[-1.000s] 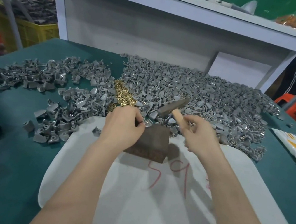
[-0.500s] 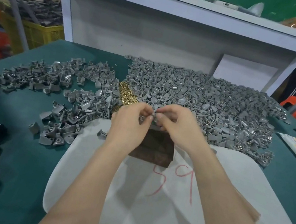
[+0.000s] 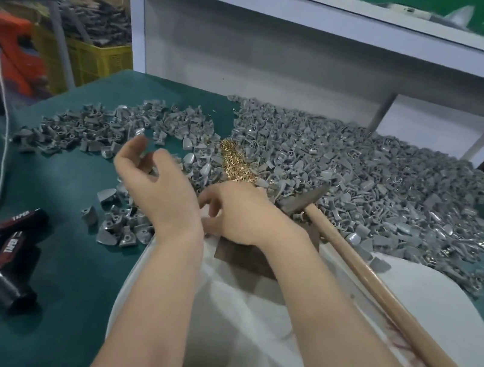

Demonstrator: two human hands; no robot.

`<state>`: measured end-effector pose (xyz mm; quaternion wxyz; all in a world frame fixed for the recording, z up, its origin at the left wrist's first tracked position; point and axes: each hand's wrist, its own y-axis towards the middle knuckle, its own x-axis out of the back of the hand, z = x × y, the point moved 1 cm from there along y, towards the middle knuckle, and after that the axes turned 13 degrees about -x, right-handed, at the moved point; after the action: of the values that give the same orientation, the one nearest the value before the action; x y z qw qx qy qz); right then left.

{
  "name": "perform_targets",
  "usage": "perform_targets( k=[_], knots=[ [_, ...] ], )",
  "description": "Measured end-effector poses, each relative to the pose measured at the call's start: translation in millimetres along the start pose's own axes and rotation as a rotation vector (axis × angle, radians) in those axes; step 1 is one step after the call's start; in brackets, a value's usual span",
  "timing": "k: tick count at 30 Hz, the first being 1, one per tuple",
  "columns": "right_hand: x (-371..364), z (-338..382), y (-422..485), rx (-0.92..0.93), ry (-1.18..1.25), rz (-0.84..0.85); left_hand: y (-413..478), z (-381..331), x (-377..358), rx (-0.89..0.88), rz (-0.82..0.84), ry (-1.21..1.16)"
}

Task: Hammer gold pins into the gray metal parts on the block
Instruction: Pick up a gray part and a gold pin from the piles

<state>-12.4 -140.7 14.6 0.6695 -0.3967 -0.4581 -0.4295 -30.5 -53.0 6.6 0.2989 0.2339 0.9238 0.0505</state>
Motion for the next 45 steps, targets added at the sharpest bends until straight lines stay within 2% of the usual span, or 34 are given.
perform_targets(
  k=[3,5,7,9,12,15,17,20,22,24,26,29,33,36,45],
  knots=[
    [-12.5,14.4,5.1,-0.010,-0.333,-0.060,-0.3,-0.8,-0.5,0.006,0.002,0.005],
    [-13.6,14.7,7.3,-0.009,-0.327,-0.094,-1.4,-0.2,-1.3,0.014,0.031,0.018],
    [-7.4,9.5,6.7,0.001,-0.140,-0.128,-3.3,1.8,-2.4,0.034,0.110,0.040],
    [5.0,-3.3,4.5,-0.054,0.179,-0.242,-6.4,3.4,-4.1,0.055,0.247,0.067],
    [24.1,-32.0,-3.6,-0.190,0.601,-0.397,-14.9,4.0,-8.9,0.032,0.568,0.138],
    [31.4,-53.4,-11.6,-0.268,0.761,-0.443,-26.4,3.3,-13.3,-0.055,0.926,0.189],
    [30.2,-57.3,-12.2,-0.275,0.806,-0.452,-29.0,3.9,-14.2,-0.089,0.991,0.182],
    [30.6,-52.9,-8.0,-0.240,0.824,-0.413,-24.0,6.2,-13.2,-0.070,0.854,0.186],
    [30.8,-48.4,0.7,-0.238,0.769,-0.387,-17.8,8.1,-11.0,-0.032,0.670,0.195],
    [28.1,-46.4,15.3,-0.267,0.571,-0.364,-10.1,10.6,-7.6,0.021,0.435,0.148],
    [21.3,-40.4,31.7,-0.283,0.321,-0.259,-4.0,12.5,-3.9,0.112,0.246,0.048],
    [6.0,-28.4,57.5,-0.316,0.081,-0.071,0.4,15.9,-0.7,0.235,0.098,-0.091],
    [-1.2,-13.3,78.8,-0.344,-0.071,-0.021,-1.6,16.5,-1.3,0.242,0.073,-0.078],
    [-1.9,-6.5,79.7,-0.363,-0.153,-0.068,-4.4,17.3,-2.8,0.258,0.127,-0.029],
    [-4.2,-4.8,76.9,-0.367,-0.161,-0.124,-13.0,14.7,-6.8,0.227,0.300,0.016]
  ],
)
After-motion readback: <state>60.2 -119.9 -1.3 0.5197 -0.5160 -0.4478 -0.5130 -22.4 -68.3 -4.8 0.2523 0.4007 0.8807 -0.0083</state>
